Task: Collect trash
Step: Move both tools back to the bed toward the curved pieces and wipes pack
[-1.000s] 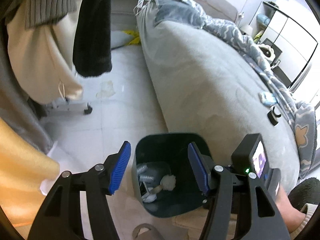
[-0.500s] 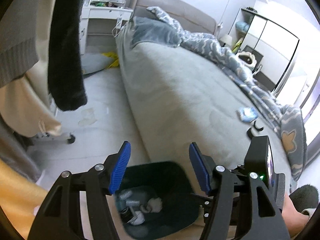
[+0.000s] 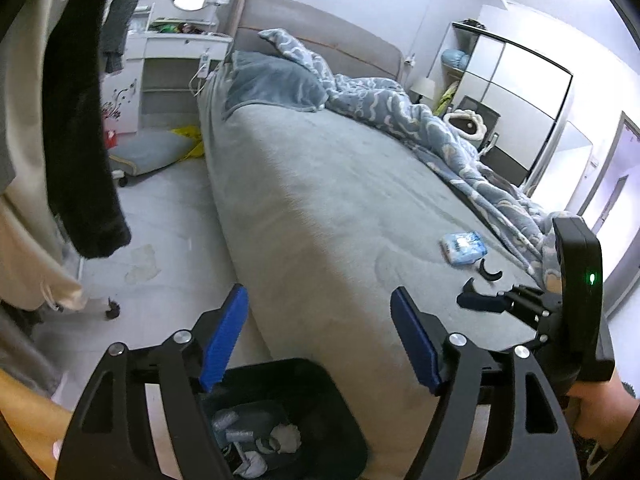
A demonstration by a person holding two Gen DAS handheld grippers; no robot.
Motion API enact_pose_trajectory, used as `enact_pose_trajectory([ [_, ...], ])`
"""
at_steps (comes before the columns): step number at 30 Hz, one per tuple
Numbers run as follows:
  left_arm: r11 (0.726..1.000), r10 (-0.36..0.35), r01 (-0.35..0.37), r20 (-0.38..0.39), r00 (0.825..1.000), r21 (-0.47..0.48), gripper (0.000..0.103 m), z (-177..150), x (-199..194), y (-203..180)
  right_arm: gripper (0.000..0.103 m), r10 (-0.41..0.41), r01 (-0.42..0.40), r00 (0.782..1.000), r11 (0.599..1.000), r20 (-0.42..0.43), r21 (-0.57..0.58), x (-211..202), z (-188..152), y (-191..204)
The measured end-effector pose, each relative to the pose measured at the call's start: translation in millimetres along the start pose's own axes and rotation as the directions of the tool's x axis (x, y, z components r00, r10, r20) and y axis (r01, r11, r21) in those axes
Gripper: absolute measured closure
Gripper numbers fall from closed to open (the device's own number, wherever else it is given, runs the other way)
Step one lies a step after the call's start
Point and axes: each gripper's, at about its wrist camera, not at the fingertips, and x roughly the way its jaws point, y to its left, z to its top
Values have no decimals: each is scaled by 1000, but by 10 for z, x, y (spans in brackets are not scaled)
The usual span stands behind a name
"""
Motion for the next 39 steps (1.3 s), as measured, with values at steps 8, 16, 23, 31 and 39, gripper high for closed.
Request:
enact_pose_trajectory([
  [8,996,-84,83,8,996,36,20,66,207,-253,18,-67,67,997,998,40,15,-131,63,-474],
  [16,979,-175,176,-13,984,103,18,56,492,-626,18,-140,137,988,989,58,46,-192,85,-993],
  [23,949,-247,254,-62,967,186,18,3,778,-1050,17,-171,163,983,979,62,124,-214,62,-1441],
  [31,901,-276,316,-169,946,299,18,-151,1186,-1532,13,-199,184,977,969,81,162,-201,30,-1786],
  [39,859,-313,388,-258,914,334,18,-260,1577,-1814,11,-185,162,978,966,97,202,-179,40,-2010],
])
